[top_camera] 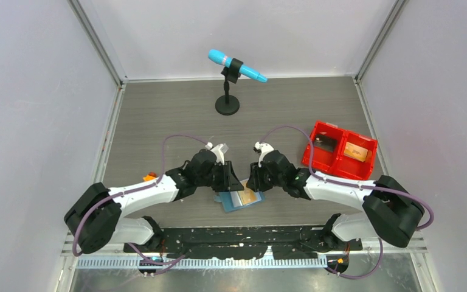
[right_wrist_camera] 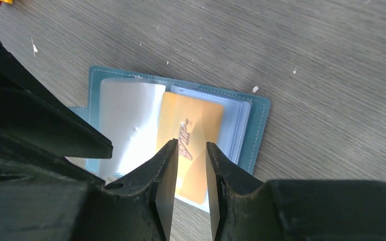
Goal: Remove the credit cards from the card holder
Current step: Remove the credit card from the card holder.
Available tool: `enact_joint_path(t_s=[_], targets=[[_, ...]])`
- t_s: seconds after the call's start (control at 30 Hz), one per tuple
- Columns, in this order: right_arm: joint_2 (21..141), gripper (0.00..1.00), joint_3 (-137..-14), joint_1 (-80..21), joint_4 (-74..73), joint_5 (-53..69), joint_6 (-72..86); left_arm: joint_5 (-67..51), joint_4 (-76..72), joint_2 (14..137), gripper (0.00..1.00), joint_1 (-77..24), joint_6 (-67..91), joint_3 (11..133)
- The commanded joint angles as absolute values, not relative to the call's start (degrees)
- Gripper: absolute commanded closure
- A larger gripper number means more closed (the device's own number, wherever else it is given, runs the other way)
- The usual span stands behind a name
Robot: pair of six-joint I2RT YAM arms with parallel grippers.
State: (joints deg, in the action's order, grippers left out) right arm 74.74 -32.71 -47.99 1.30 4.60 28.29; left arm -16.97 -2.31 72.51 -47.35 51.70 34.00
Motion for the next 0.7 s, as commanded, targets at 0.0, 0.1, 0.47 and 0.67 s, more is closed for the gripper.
enact_joint_path(t_s=[0.0,0.1,0.47,0.67], targets=[[76.26,0.66,-31.82,-47.81,5.76,7.03,28.30,-14.24,-7.26,72.74,0.68,-47.64,52.62,31.26],[76.94,0.67,-31.09,-47.81,6.52,6.56,28.74,-12.00,-6.51,73.05,0.68,-47.64,51.79,29.88],[78.15,0.69,-27.86,-47.81,8.05,5.87,29.90,-10.46,-11.51,79.05,0.68,-47.64,52.79,27.67],[77.20,0.73,-25.03,-47.84,9.52,5.89,31.52,-11.59,-15.62,81.29,0.66,-47.64,54.24,26.57]])
